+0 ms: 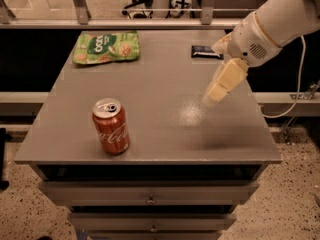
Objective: Move rxbar blueberry near coke can
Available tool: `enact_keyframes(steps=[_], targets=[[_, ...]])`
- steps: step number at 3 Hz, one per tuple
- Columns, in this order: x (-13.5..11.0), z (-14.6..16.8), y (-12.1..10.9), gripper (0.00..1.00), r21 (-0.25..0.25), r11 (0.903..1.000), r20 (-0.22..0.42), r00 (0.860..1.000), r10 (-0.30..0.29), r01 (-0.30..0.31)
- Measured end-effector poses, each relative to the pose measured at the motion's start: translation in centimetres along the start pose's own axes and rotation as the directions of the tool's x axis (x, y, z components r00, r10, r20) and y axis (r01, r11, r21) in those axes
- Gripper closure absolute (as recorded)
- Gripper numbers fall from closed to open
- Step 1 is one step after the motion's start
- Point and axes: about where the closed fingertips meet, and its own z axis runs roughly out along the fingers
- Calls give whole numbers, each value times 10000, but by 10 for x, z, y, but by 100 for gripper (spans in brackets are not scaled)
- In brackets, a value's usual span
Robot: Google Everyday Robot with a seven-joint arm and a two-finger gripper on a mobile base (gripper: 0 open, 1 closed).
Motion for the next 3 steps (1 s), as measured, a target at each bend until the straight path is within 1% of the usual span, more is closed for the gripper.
enact_keyframes(steps=[1, 2, 3], targets=[[-9, 37, -43, 0, -194, 9932, 1268, 9851, 1160, -1144], [-10, 37, -42, 0, -193, 9933, 1264, 9853, 1152, -1136], [-9, 47, -49, 0, -188, 9933, 1739, 9780, 1155, -1140]])
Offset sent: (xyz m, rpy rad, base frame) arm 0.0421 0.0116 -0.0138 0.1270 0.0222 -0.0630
